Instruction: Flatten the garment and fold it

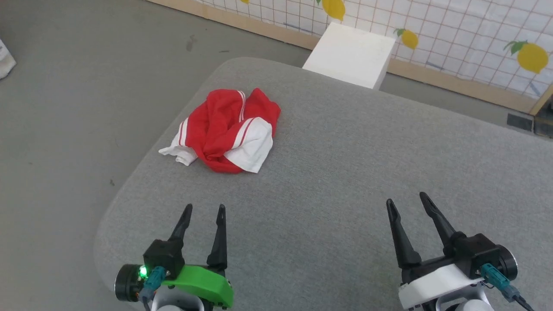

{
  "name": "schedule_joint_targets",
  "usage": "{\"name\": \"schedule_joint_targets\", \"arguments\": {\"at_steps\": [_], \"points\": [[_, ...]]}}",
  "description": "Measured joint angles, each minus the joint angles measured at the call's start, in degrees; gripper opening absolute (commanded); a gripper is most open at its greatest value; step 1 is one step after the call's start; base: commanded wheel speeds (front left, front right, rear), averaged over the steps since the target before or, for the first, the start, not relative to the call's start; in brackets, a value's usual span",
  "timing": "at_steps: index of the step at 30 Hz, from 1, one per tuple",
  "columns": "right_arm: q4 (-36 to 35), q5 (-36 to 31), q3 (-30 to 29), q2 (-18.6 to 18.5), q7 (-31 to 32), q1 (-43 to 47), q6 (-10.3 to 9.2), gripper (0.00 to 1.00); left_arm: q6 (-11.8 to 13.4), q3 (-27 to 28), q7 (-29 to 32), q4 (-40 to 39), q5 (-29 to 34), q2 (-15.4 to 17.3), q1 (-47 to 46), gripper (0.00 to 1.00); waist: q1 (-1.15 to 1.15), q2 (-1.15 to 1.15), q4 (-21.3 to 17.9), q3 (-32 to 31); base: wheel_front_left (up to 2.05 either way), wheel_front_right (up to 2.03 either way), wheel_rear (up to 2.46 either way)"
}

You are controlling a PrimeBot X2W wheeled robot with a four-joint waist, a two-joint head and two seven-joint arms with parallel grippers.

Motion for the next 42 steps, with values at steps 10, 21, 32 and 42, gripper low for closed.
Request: {"name": "schedule_joint_targets", "arguments": {"at_steps": [10, 21, 32, 42], "points": [[-2.29, -2.53, 0.63, -0.01, 0.0, -2.57, 0.0, 1.0, -4.24, -0.12, 5.09, 16.74, 0.59, 3.02, -19.69, 1.0, 0.0, 0.0, -4.67, 6.26, 0.0, 0.0, 0.0], [-4.13, -3.13, 1.27, -1.13, 0.0, -5.52, 0.0, 1.0, -7.76, 2.72, 27.24, 28.33, -9.58, 13.11, -37.81, 1.0, 0.01, 0.0, -10.32, 13.99, 0.0, 0.0, 0.0], [-4.97, -3.14, 1.66, -1.2, 0.0, -7.14, 0.0, 1.0, -7.99, 0.94, 52.46, 33.82, -23.5, 18.28, -45.29, 1.0, 0.01, 0.0, -15.12, 19.24, 0.0, 0.0, 0.0], [-4.63, -3.15, 1.34, -1.18, 0.0, -7.73, 0.0, 1.0, -8.06, 0.94, 56.57, 33.66, -27.11, 21.23, -46.24, 0.0, 0.0, 0.0, -16.96, 20.74, 0.0, 0.0, 0.0]]}}
